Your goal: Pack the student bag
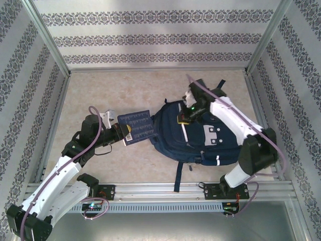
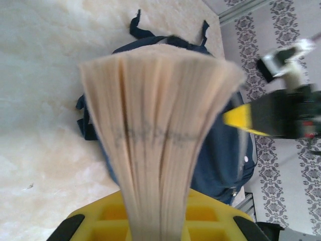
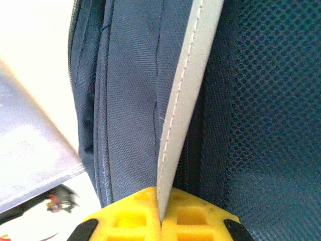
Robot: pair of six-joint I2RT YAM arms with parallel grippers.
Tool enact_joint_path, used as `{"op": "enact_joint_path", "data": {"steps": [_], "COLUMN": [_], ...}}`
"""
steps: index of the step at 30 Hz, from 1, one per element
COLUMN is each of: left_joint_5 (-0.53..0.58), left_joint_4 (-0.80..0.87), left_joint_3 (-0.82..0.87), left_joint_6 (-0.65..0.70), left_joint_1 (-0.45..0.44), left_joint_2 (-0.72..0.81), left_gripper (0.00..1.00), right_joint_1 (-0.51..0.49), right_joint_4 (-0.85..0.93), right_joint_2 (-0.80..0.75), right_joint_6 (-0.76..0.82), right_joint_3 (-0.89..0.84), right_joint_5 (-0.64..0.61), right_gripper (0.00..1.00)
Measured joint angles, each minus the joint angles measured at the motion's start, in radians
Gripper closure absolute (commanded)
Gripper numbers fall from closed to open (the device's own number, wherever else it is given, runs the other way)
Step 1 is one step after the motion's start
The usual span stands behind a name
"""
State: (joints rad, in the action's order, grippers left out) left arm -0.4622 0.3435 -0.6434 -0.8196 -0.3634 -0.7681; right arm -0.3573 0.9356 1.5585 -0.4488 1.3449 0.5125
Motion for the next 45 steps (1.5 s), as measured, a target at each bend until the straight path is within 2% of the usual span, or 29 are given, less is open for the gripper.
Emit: {"op": "enact_joint_path", "data": {"steps": [4,13,16,23,32,43,45], "left_joint_5": [-0.03,-0.074,-0.123,-0.241,-0.298,-0.297,-0.297], "left_joint_4": [-0.064,-0.143,-0.209,-0.396,-0.569,-0.713,-0.779], "left_joint_3": [0.036,-0.015,-0.023,-0.006,-0.049,-0.373,-0.414], "left_joint_6": [-0.041,-0.07,-0.082,-0.163,-0.206,-0.23,-0.262], "left_joint_1": [0.012,0.012,0.012,0.002,-0.128,-0.262,-0.286], "left_joint_2": [-0.045,-0.064,-0.113,-0.332,-0.54,-0.998,-1.087], "left_gripper": [1.0,1.0,1.0,1.0,1.0,1.0,0.86], "right_joint_1": [0.097,0.11,0.132,0.179,0.197,0.191,0.191], "right_joint_4": [0.01,-0.016,-0.068,-0.201,-0.257,-0.282,-0.286], "right_joint_2": [-0.12,-0.182,-0.235,-0.311,-0.31,-0.309,-0.309], "right_joint_6": [-0.006,-0.026,-0.063,-0.178,-0.249,-0.264,-0.264], "right_joint_3": [0.017,-0.008,-0.045,-0.106,-0.11,-0.11,-0.113], "right_joint_5": [0.093,0.23,0.292,0.422,0.459,0.472,0.472], "right_gripper": [1.0,1.0,1.0,1.0,1.0,1.0,1.0]}}
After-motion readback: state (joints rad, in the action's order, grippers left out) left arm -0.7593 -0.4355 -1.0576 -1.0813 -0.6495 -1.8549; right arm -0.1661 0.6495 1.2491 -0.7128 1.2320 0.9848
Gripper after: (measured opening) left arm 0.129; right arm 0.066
